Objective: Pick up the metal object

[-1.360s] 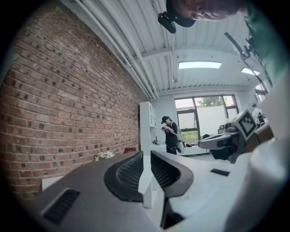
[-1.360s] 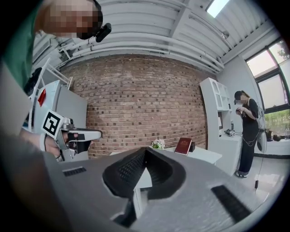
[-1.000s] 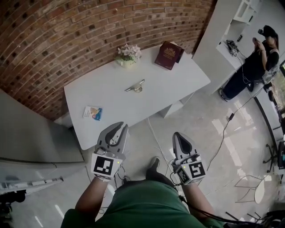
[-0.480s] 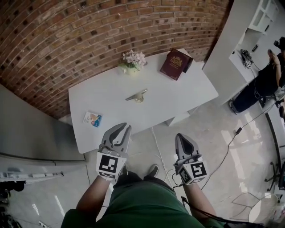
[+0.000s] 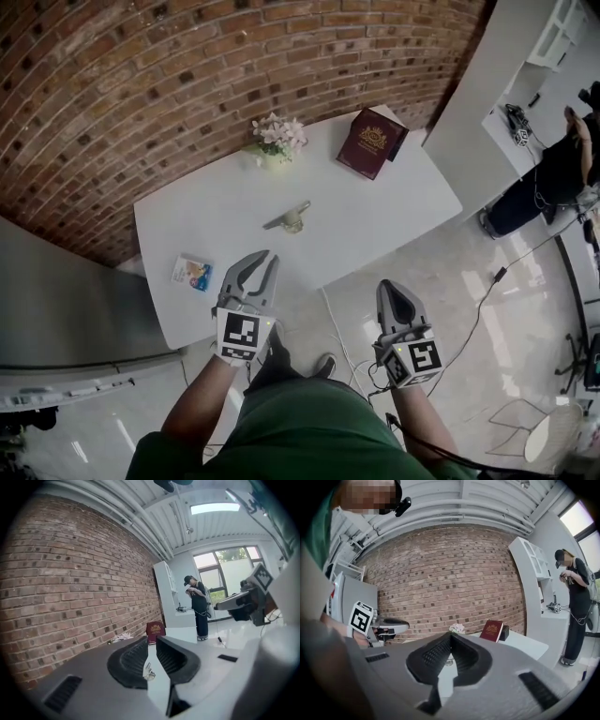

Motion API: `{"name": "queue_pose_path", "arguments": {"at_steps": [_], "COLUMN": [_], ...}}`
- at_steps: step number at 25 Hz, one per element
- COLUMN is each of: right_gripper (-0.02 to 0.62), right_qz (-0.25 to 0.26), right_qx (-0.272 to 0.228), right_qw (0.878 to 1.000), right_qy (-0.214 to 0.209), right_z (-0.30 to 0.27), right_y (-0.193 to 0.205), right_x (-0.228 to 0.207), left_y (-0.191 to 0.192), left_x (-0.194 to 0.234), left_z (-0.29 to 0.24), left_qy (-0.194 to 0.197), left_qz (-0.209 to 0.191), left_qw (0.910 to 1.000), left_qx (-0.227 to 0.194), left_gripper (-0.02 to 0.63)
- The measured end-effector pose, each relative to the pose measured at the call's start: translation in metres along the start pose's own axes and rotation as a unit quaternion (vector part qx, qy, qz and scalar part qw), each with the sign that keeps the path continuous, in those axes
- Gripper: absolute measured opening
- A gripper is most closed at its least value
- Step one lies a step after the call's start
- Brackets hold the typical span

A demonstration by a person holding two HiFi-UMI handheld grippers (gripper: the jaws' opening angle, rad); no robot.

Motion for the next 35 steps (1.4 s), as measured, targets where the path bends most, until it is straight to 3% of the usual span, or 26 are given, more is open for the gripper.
{"name": "queue_pose_path", "arguments": {"at_steps": [3, 10, 15, 20, 25, 31, 35], "right_gripper": [0.003, 0.003, 0.003, 0.003, 0.003, 0.003, 0.003], "right_qz": [-0.005, 0.004, -0.003, -0.012, -0.027, -0.038, -0.047], "right_qx": [0.007, 0.017, 0.023, 0.029, 0.033, 0.034, 0.041], "right_qw": [1.0, 0.999, 0.995, 0.994, 0.992, 0.99, 0.988], "right_qy": [0.017, 0.051, 0.092, 0.109, 0.117, 0.13, 0.138], "right_z": [-0.025, -0.079, -0.097, -0.099, -0.086, -0.059, -0.041], "right_y": [-0.006, -0.005, -0.003, 0.003, 0.012, 0.013, 0.023], "right_x": [-0.002, -0.001, -0.002, -0.006, -0.024, -0.046, -0.057], "left_y": [0.014, 0.057, 0.099, 0.155, 0.188, 0.219, 0.228], "left_x": [0.009, 0.029, 0.022, -0.005, -0.034, -0.045, -0.049], "left_z": [-0.029, -0.088, -0.134, -0.173, -0.199, -0.226, -0.234], "left_qy": [0.027, 0.09, 0.148, 0.177, 0.19, 0.174, 0.168], "left_qz": [-0.011, -0.04, -0.072, -0.122, -0.197, -0.223, -0.254], "left_qw": [0.9996, 0.9937, 0.9826, 0.967, 0.9467, 0.932, 0.9219], "left_qx": [0.006, 0.052, 0.086, 0.137, 0.17, 0.226, 0.24], "left_gripper": [0.058, 0.154, 0.169, 0.169, 0.169, 0.17, 0.169]}}
Point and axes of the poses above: the fingertips, and each gripper's own axes: z backward along the fingers, x to its left, y out of its underside, the point moved 4 cm from there along z, backward along the fingers, and after that the axes turned 14 degrees about -y, right-handed, at the moved point
